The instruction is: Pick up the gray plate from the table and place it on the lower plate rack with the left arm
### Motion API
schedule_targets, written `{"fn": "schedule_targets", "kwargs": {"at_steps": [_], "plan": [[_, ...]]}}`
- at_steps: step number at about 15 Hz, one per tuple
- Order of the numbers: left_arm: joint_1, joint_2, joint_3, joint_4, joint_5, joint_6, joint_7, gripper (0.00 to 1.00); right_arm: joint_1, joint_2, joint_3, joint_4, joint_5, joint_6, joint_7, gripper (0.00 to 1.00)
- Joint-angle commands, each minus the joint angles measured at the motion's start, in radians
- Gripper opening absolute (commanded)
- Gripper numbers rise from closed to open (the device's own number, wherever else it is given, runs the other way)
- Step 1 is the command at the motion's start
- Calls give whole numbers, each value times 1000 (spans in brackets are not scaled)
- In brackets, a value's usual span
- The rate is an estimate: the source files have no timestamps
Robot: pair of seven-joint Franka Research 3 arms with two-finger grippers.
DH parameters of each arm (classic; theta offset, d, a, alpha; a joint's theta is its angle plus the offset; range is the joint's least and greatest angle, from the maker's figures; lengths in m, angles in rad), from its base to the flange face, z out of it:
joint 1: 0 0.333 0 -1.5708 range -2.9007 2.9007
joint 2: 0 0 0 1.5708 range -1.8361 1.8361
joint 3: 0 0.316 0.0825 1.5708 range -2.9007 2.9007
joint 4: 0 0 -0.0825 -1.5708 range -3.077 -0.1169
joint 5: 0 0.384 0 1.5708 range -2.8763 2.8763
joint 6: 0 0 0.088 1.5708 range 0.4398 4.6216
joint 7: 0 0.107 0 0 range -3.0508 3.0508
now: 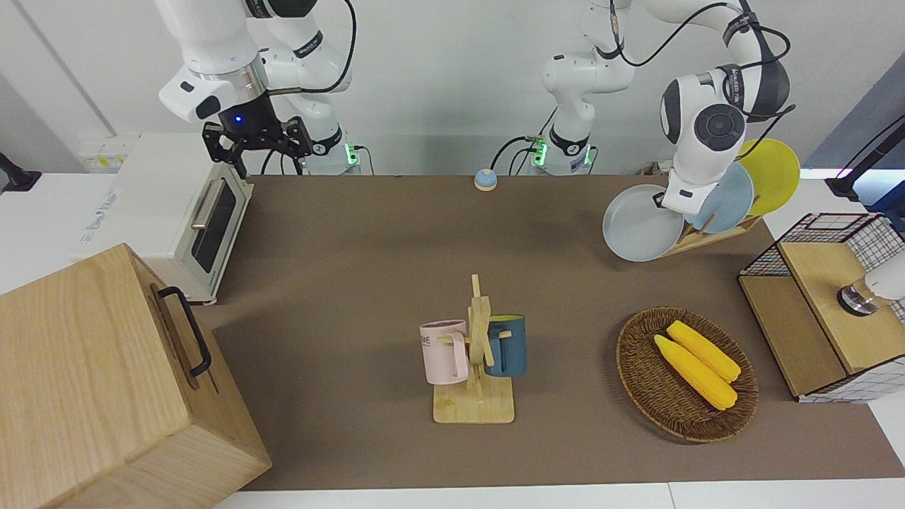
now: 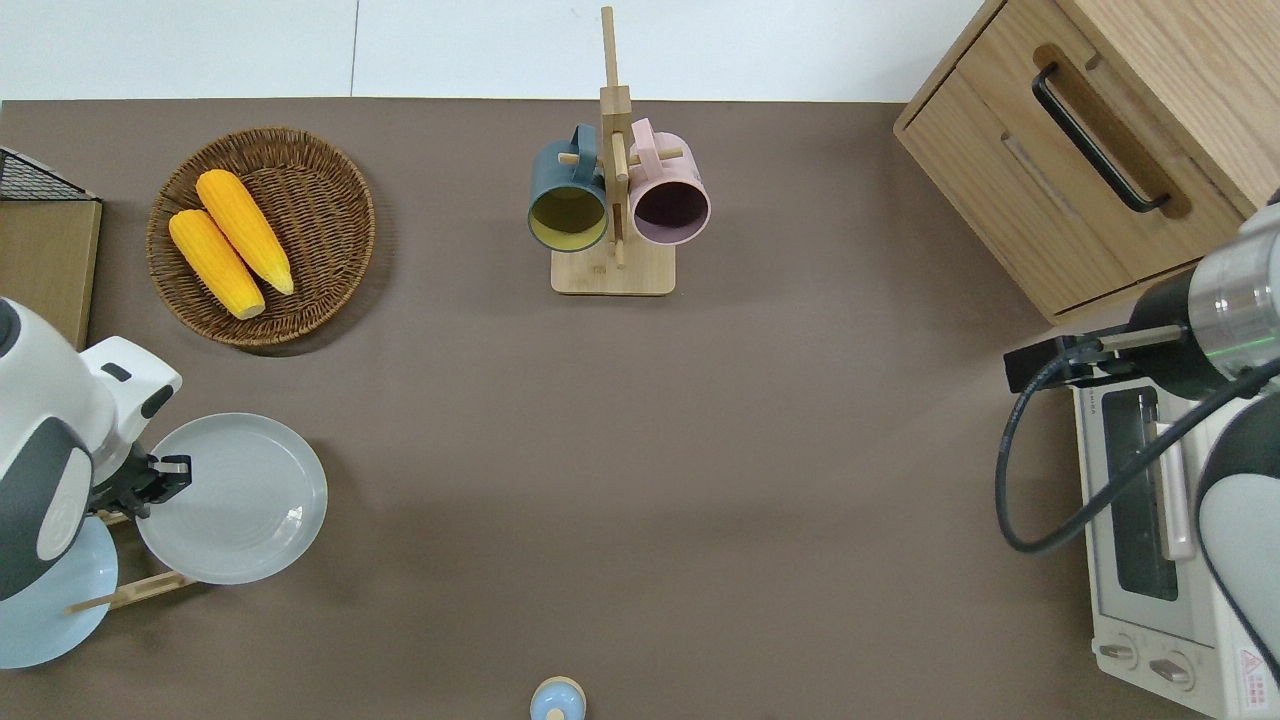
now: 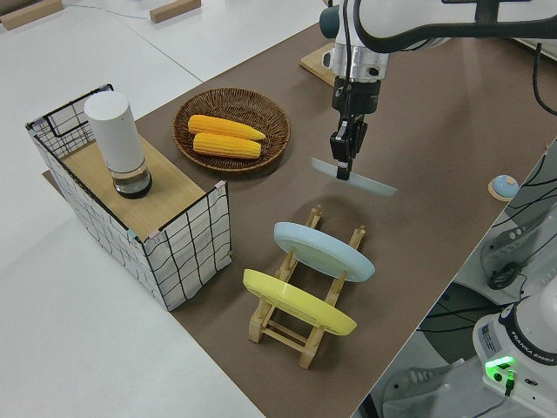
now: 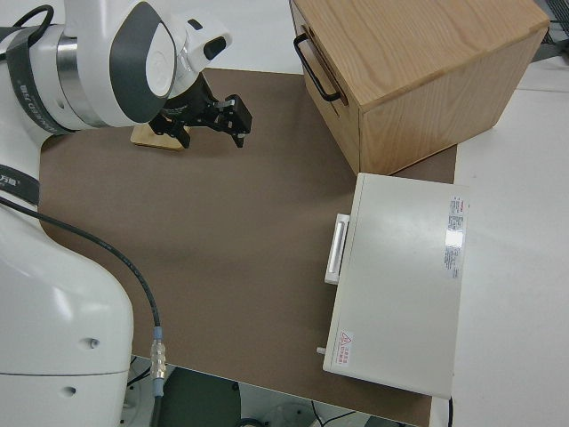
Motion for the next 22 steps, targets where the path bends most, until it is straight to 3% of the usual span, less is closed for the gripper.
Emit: {"fn": "schedule_targets", "kwargs": {"at_steps": [1,8,11,17,22], "plan": [[-4,1,-39,68,142,-136,-19,0,-19,-3,17,9,-1,-14,12,983],[-2,6,-45,59,358,-182,-25,0,-19,-3,17,9,-1,-13,12,983],[-2,17,-45,39,400,-182,-68,0,-19,-1,17,9,-1,-14,12,983],[-4,37,-50,-7,412,-182,-183,0,-19,-3,17,9,-1,-14,12,983],[-18,46,-87,-25,403,-207,-246,0,-19,-3,17,9,-1,-14,12,983]]}}
